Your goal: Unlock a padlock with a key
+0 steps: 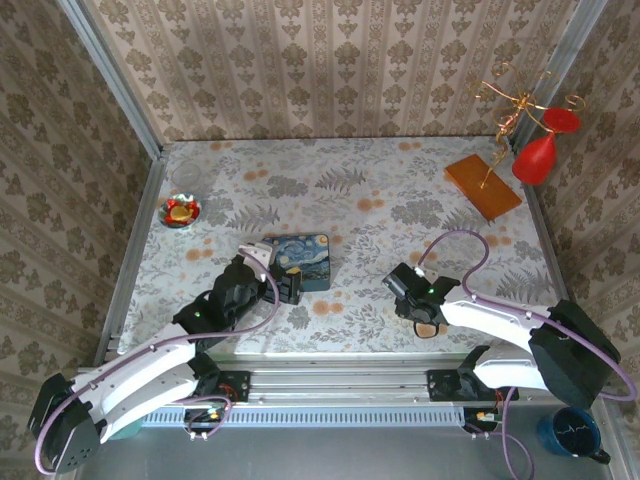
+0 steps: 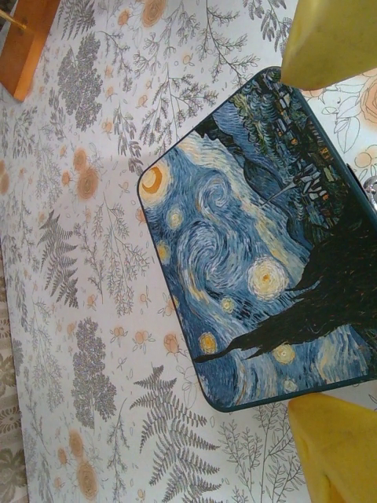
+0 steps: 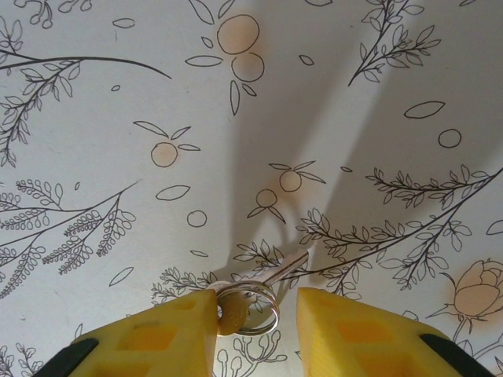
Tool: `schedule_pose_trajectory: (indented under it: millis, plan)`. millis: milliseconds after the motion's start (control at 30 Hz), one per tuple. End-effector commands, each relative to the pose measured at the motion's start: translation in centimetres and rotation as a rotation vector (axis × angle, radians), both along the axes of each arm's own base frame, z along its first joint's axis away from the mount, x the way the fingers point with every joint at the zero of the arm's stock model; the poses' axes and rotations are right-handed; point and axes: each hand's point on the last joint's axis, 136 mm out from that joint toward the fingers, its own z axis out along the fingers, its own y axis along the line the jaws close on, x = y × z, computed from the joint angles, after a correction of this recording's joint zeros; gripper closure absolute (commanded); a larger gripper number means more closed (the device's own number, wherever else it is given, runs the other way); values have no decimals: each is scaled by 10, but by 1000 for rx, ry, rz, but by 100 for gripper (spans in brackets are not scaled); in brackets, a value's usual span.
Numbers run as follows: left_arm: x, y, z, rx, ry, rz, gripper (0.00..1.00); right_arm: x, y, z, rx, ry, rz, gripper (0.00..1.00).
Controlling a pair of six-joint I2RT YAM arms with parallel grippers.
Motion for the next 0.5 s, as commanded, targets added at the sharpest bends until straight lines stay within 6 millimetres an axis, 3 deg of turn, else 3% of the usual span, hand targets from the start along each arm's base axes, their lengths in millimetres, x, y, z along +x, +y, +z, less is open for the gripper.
schedule_pose_trajectory:
  millis: [0,167,467]
  plan:
    - [1,3,-1,14,-24,8,0,-1,-7,-2,-38,-5,-19,62]
    - [1,4,-1,18,-26,12,0,1,-2,-7,-22,-3,-7,58]
    - [1,8,2,22,-37,26,0,9,9,-7,-17,-4,25,71]
